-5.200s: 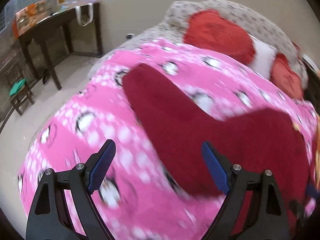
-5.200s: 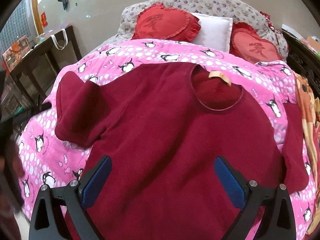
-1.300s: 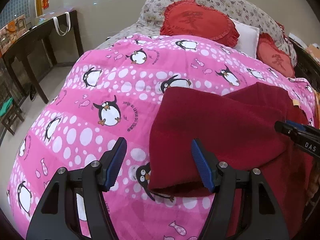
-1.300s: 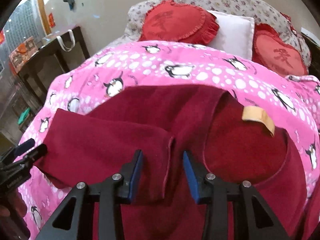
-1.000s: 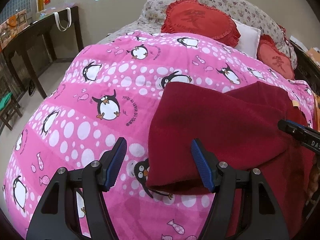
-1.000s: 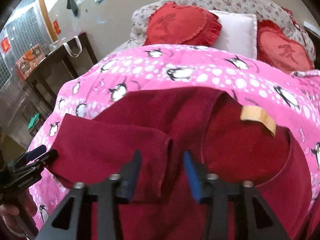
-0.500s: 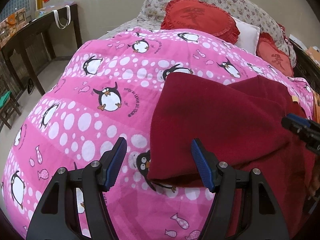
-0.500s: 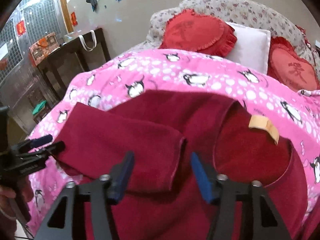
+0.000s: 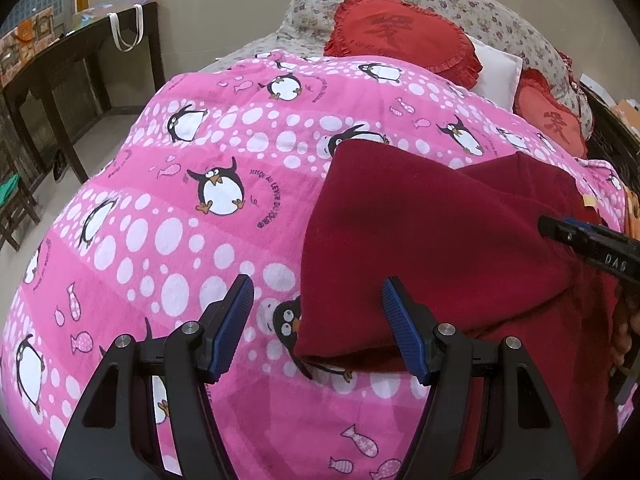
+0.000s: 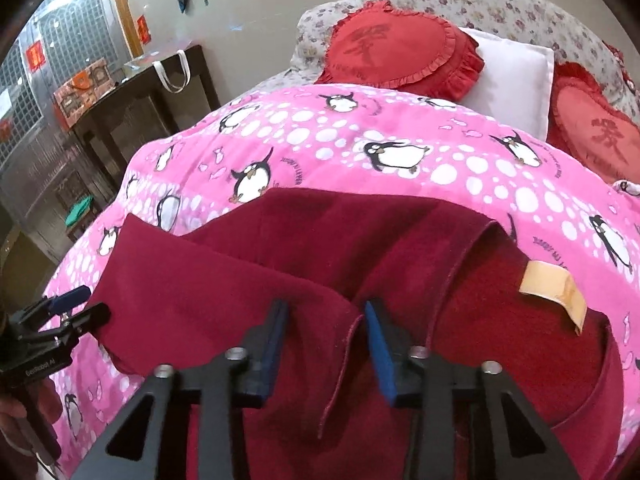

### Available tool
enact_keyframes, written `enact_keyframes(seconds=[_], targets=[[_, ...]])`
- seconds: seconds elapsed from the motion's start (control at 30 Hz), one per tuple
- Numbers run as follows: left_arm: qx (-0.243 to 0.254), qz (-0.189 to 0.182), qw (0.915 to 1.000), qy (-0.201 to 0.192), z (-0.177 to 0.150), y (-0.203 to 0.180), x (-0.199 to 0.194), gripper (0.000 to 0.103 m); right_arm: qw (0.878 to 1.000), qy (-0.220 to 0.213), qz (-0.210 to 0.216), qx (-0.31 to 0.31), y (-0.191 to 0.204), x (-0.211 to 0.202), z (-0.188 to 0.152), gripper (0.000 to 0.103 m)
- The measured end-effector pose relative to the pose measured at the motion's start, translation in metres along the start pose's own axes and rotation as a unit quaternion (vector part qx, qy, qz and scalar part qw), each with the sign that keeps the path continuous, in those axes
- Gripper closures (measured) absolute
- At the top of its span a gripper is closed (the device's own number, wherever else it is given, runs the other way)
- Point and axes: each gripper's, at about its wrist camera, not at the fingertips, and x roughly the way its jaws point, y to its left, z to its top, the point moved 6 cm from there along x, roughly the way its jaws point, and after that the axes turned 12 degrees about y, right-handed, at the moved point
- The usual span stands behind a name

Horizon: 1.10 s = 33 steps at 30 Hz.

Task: Fold small clothes
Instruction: 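Move the right gripper to the other sleeve and grasp its cuff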

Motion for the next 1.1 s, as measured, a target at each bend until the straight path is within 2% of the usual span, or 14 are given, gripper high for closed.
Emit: enact_keyframes(seconds=[0.03,0.07,0.2,0.3,0.47,0.53,0.63,0.73,0.8,0.83,0.9,0.93,0.97,1.1], targets=[[-0.001,0.0,1.0,0.0,-0.001,0.0,-0.001,0.036,1.0,0.002,-0.008,-0.007,0.002,0.0,-0.002,0.09],[-0.001,-0.001,1.0,0.0,-0.001,0.001,-0.001,0.036,1.0,0.001,-0.013,-0.01,0.004,-0.002,-0.004,0.098],[-0.008,0.004,0.9999,-0.012,0.0,0.006,-0.012,0.036,1.0,-0.022,0.01,0.008,0.009,-0.032,-0.013,0.099],[-0.014,0.005,0.9996,-0.024,0.003,0.011,-0.023,0.036,0.997,-0.062,0.042,0.028,0.008,-0.078,-0.023,0.099],[-0.022,-0.005,0.9988,-0.043,0.008,0.012,-0.041,0.036,0.991,-0.108,0.027,0.071,-0.019,-0.15,-0.054,0.099],[-0.017,-0.009,0.9988,-0.044,0.008,0.006,-0.043,0.036,0.99,-0.102,0.002,0.095,-0.041,-0.16,-0.069,0.099],[-0.003,-0.01,0.9991,-0.04,0.004,-0.008,-0.041,0.036,0.985,-0.063,-0.052,0.152,-0.088,-0.151,-0.094,0.099],[0.009,-0.013,0.9994,-0.031,0.001,-0.023,-0.036,0.036,0.976,-0.005,-0.11,0.19,-0.131,-0.123,-0.114,0.099],[0.02,-0.014,0.9994,-0.026,-0.002,-0.034,-0.034,0.036,0.973,0.043,-0.116,0.194,-0.143,-0.101,-0.125,0.099],[0.028,-0.015,0.9992,-0.026,-0.003,-0.04,-0.034,0.036,0.972,0.046,-0.128,0.19,-0.143,-0.1,-0.128,0.097],[0.038,-0.014,0.9988,-0.027,-0.005,-0.049,-0.033,0.036,0.973,0.025,-0.154,0.172,-0.134,-0.111,-0.128,0.084],[0.042,-0.015,0.9987,-0.025,-0.006,-0.052,-0.032,0.036,0.973,0.01,-0.158,0.166,-0.129,-0.119,-0.126,0.069],[0.046,-0.017,0.9986,-0.023,-0.008,-0.055,-0.03,0.036,0.975,-0.013,-0.153,0.159,-0.121,-0.131,-0.12,0.06],[0.054,-0.016,0.9984,-0.009,-0.012,-0.066,-0.017,0.036,0.987,-0.043,-0.093,0.126,-0.087,-0.139,-0.092,0.06]])
